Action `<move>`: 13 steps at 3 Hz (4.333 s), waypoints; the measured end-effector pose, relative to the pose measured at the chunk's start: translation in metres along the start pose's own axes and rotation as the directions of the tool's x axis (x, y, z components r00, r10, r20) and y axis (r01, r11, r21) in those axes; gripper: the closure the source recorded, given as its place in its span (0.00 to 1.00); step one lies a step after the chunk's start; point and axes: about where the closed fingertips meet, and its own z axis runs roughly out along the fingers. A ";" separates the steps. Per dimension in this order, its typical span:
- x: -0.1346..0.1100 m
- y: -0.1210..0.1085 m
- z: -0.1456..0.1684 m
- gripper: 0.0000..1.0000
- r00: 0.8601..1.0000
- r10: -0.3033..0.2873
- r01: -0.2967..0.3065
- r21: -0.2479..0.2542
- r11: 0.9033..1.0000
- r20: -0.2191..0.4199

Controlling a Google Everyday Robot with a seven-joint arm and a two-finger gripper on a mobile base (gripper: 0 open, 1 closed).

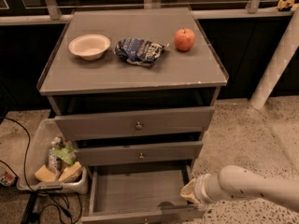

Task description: Close bottom drawer

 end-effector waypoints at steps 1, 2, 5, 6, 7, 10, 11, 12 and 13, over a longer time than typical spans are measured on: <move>0.007 0.008 0.016 1.00 1.000 0.020 -0.020 -0.030 0.999 0.005; 0.007 0.008 0.016 1.00 1.000 0.020 -0.020 -0.030 0.999 0.005; 0.069 0.028 0.126 1.00 0.997 0.070 -0.068 -0.161 0.985 0.009; 0.076 0.040 0.142 1.00 0.996 0.091 -0.087 -0.187 0.978 0.011; 0.076 0.040 0.142 1.00 0.996 0.091 -0.087 -0.187 0.978 0.011; 0.122 0.040 0.205 1.00 0.994 0.102 -0.105 -0.089 0.990 -0.038; 0.136 0.039 0.227 1.00 0.996 0.084 -0.086 -0.067 0.994 -0.031; 0.137 0.041 0.229 0.82 0.996 0.086 -0.088 -0.068 0.994 -0.031; 0.137 0.041 0.229 0.59 0.996 0.086 -0.088 -0.068 0.994 -0.031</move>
Offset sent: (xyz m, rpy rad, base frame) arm -0.0064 0.0057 -0.0177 0.0206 0.0304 -0.0015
